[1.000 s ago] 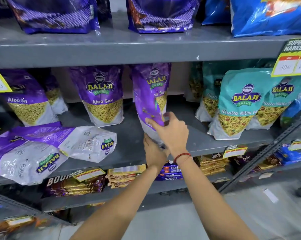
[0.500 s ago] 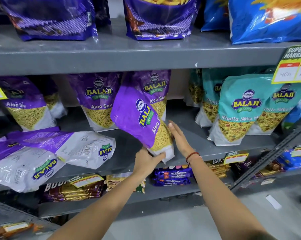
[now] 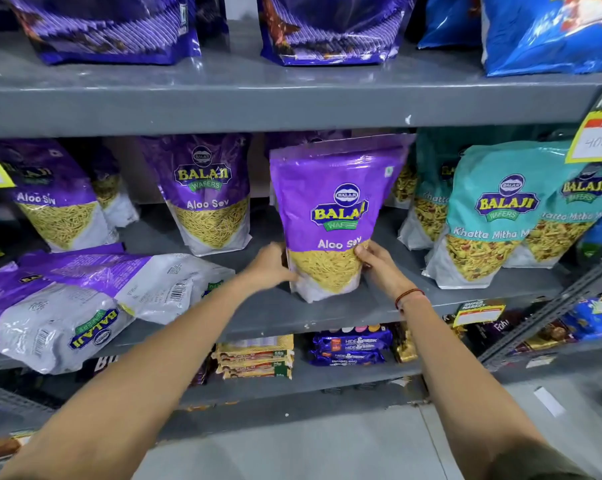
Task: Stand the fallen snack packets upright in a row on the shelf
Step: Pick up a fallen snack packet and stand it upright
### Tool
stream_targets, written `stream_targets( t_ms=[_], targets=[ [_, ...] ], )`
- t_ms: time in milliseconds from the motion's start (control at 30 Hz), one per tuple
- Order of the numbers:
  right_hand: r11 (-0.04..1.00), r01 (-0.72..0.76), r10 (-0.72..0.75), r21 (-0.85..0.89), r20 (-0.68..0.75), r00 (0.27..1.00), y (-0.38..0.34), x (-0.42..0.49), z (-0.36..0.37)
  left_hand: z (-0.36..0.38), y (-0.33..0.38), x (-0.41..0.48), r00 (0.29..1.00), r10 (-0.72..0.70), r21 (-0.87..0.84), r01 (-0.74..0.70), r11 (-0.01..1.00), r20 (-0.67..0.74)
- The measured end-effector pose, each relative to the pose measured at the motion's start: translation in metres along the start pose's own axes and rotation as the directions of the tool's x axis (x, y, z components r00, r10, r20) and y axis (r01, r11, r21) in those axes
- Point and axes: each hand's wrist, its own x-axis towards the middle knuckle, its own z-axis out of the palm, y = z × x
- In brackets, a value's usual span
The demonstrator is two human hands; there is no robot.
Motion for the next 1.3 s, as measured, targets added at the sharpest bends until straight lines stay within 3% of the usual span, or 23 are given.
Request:
stream_targets(
  t_ms=[233,600,667,767,900,1233,1300],
  targets=[
    [0.996,0.036,-0.039,-0.081,-0.033,0.999,-0.015,0.0,0.009,-0.007,-0.008,0.006,1.0,0.022,-0.246,-0.017,0.969,0.021],
    [0.984,0.128,-0.133,-0.122,-0.037,0.99,-0.014,-0.02,0.012,-0.009,-0.003,-0.006,0.99,0.077,-0.347,-0.032,0.937,0.115],
    [0.985,0.152,-0.159,-0.082,-0.082,0.984,-0.021,-0.022,0.01,-0.018,0.01,-0.007,0.993,0.112,-0.455,-0.087,0.886,0.028],
    [0.967,0.248,-0.234,0.052,-0.19,0.954,-0.053,-0.018,0.009,-0.04,0.04,-0.005,0.968,0.095,-0.627,-0.223,0.746,-0.232],
    [0.935,0.353,-0.332,0.045,-0.24,0.912,-0.104,-0.007,0.006,-0.063,0.075,0.001,0.953,0.056,-0.779,-0.277,0.563,-0.299],
    [0.927,0.369,-0.341,0.065,-0.26,0.903,-0.117,-0.012,-0.007,-0.063,0.086,-0.006,0.968,0.066,-0.757,-0.232,0.611,-0.243],
    [0.904,0.418,-0.357,0.091,-0.38,0.853,-0.117,-0.018,-0.003,-0.065,0.082,-0.012,0.965,0.066,-0.745,-0.238,0.623,-0.254]
  ],
)
